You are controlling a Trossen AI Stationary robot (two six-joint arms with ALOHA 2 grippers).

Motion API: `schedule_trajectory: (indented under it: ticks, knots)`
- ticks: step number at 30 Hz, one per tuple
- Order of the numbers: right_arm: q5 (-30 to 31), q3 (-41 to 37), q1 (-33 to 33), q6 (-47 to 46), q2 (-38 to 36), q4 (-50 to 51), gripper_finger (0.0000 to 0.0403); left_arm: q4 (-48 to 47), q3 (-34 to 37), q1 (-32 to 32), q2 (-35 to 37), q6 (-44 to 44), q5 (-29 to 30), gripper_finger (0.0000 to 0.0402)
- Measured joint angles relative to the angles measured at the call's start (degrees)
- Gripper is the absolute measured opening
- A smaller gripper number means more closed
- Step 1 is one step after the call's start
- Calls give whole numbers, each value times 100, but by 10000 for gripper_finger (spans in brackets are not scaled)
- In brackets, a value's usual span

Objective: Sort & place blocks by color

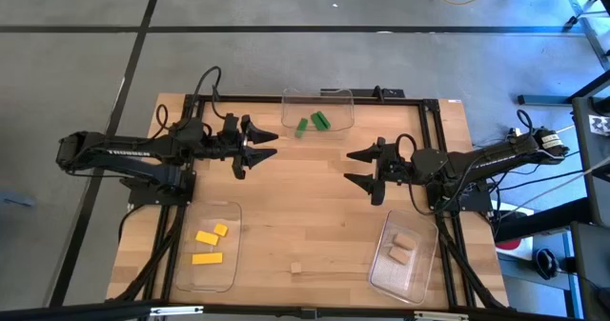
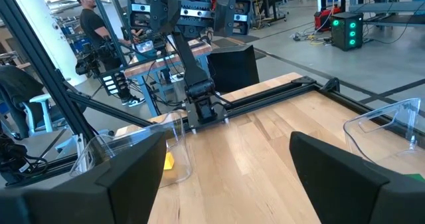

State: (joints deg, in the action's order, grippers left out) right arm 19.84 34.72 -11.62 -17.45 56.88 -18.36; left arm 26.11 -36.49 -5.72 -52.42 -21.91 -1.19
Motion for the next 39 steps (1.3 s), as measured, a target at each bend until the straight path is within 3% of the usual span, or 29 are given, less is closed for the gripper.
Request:
schedule_trajectory:
  ticks: [7,15,19,23,29,39]
  knots:
    - [0,0,0,0,0,-1,323,-256,-107,452,-171,-195,65,237]
    - [64,0,-2,455,0,3,323,-3447,-1832,1499,-1239,305,150,237]
    - [380,0,-2,613,0,-1,323,-4237,-2627,2014,-2133,550,278,237]
    - [534,0,-2,630,-2,61,323,-4377,-3178,2598,-3068,406,719,237]
    - [532,0,-2,1181,-4,207,323,-4683,-3926,3348,-4435,-1306,1641,237]
    - [526,0,-2,1345,-4,210,323,-4809,-4597,4081,-6170,-1777,1871,237]
